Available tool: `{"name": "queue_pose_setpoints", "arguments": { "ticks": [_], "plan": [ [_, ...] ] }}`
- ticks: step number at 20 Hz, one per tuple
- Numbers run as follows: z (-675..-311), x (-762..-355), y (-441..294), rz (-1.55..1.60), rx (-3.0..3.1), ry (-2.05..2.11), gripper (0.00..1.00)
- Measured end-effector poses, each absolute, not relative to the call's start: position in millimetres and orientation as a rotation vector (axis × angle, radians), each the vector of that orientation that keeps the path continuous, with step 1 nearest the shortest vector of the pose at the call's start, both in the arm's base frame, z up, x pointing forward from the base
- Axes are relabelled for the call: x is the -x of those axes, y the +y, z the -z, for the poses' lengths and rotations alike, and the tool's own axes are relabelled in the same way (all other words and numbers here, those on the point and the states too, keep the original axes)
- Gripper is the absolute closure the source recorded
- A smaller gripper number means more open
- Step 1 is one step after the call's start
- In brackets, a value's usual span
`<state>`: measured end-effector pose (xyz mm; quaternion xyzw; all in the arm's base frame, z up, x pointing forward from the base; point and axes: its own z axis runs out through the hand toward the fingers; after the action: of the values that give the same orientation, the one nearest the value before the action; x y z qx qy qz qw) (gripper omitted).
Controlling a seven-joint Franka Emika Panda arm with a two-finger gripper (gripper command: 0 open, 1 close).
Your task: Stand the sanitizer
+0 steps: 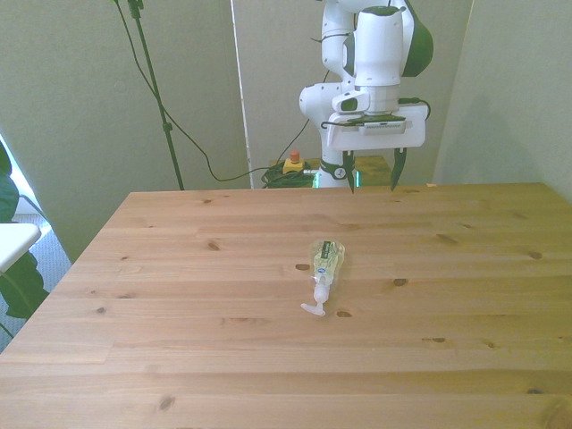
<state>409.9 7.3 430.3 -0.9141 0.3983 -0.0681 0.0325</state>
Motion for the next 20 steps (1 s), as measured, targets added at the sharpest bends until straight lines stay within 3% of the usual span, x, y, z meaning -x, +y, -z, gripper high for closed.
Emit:
{"name": "queue_pose_setpoints", "arguments": {
  "ticks": [5, 11, 15, 20],
  "plan": [
    [-442.3, -429.6, -8.9, 0.245, 2.774, 1.282, 0.0],
    [-455.2, -511.1, -60.4, 0.335, 2.709, 1.429, 0.0],
    [-434.7, -577.2, -75.7, 0.32, 2.7, 1.467, 0.0],
    [-410.1, -625.2, -96.3, 0.321, 2.697, 1.507, 0.0]
  ]
}}
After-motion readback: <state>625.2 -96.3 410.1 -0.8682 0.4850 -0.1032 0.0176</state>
